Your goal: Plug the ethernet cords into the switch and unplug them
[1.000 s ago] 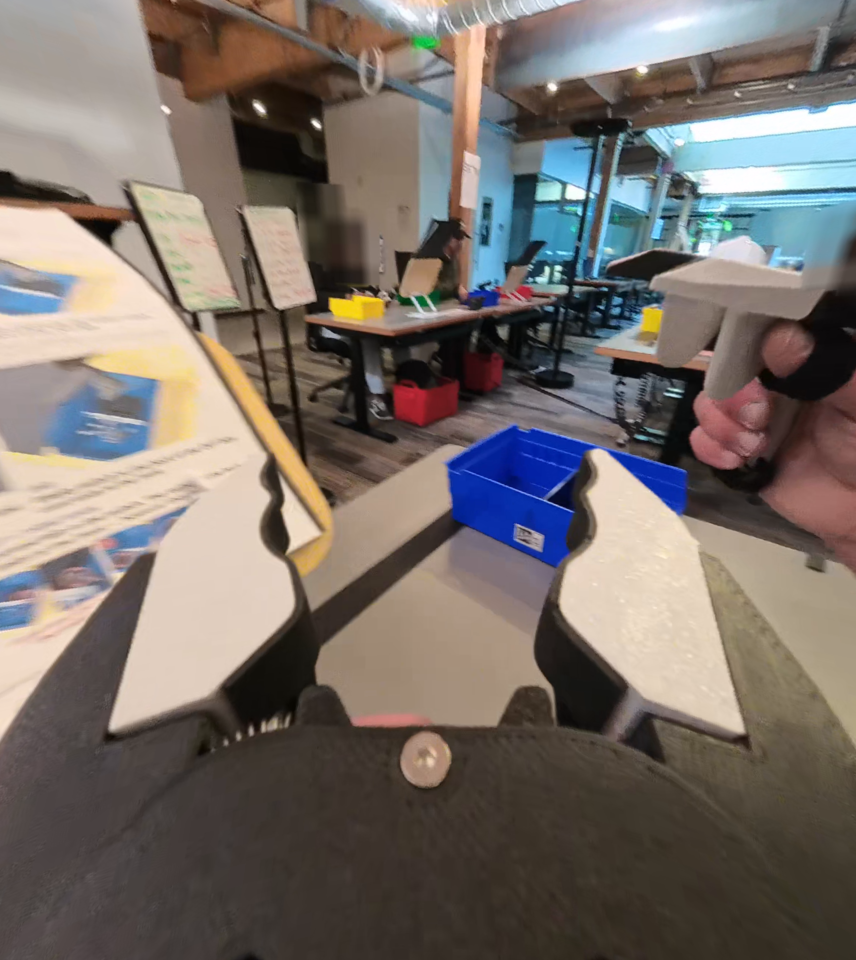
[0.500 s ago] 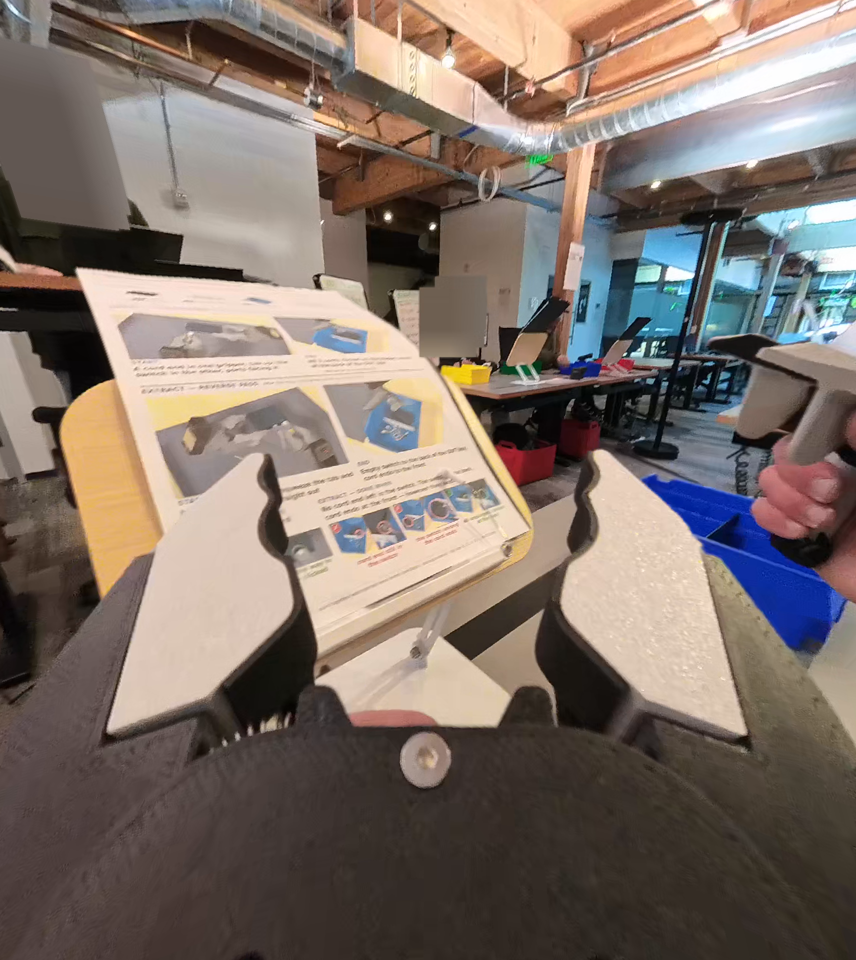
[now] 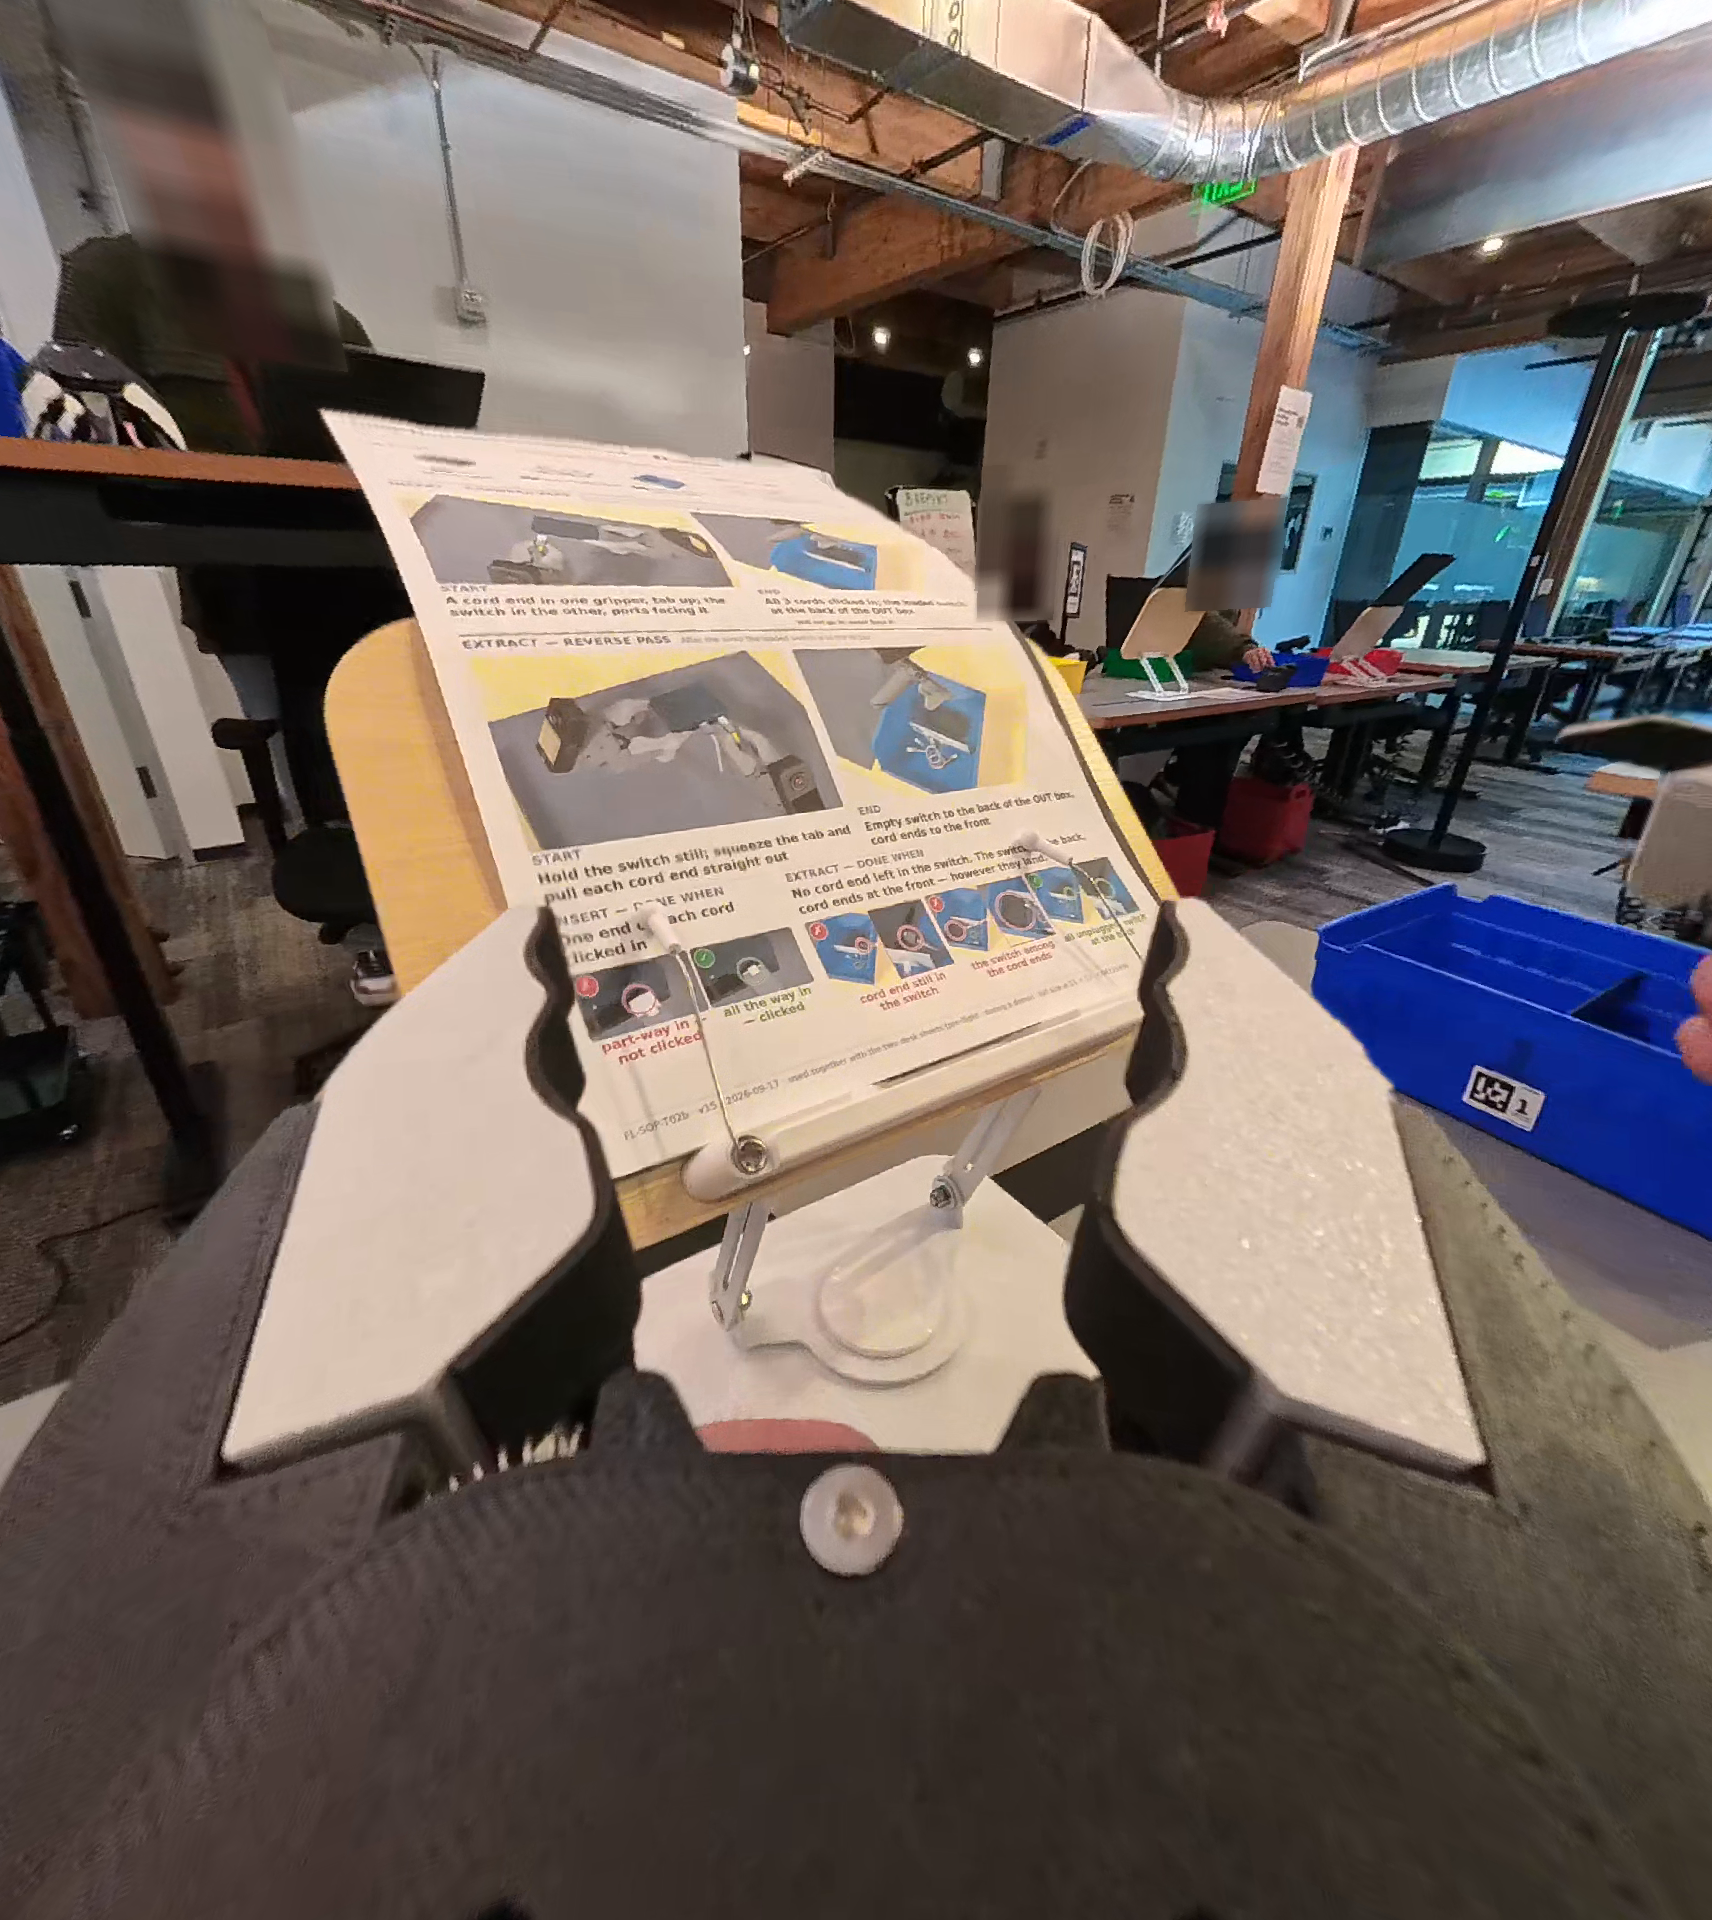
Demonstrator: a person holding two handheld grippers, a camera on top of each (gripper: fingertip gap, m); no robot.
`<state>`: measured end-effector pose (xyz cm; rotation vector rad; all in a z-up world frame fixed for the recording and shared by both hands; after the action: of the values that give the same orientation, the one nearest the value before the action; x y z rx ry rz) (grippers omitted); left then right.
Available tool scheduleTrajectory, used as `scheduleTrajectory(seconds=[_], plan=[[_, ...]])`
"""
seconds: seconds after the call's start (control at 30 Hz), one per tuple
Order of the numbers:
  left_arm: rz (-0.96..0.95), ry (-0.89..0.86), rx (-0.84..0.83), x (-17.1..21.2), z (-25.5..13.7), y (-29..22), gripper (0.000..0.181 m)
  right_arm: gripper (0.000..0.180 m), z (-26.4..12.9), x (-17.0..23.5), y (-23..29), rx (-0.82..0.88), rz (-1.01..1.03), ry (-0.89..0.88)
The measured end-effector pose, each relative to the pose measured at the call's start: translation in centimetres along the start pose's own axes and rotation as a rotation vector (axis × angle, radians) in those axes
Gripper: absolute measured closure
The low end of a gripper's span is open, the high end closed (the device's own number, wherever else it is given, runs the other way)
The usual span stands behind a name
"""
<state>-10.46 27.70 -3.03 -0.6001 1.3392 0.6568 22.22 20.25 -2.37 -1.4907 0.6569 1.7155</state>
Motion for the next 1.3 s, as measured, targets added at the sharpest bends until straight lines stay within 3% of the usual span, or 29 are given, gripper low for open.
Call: scheduleTrajectory(seconds=[0.1,0.37,0.57,0.83,1.3], plan=[[0.015,0.015,-0.005,0.1,0.1,0.2,0.077,0.131,0.0,0.7,-0.1,0.003,0.034,0.004],[0.013,0.022,0.0,0.2,0.4,0.3,0.077,0.12,3.7,-10.4,-2.0,-0.089,0.066,-0.317],[-0.016,0.021,-0.013,0.7,0.5,1.3,0.078,0.131,1.8,-6.7,-3.3,-0.044,0.129,-0.525],[0.044,0.134,-0.022,3.1,1.0,1.0,0.077,0.128,3.4,-5.3,-0.9,-0.13,0.074,-0.416],[0.193,0.203,-0.007,2.1,-1.3,0.3,0.077,0.12,5.2,-1.0,1.4,-0.133,-0.081,-0.128]])
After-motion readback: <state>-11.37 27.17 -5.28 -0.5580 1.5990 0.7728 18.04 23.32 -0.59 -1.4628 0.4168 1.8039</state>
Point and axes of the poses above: each gripper's, where its closed fingertips meet, z out along the fingers, x out of its underside, y = z × x across the jaws, the point moved 7 cm from there along -z, back along the fingers
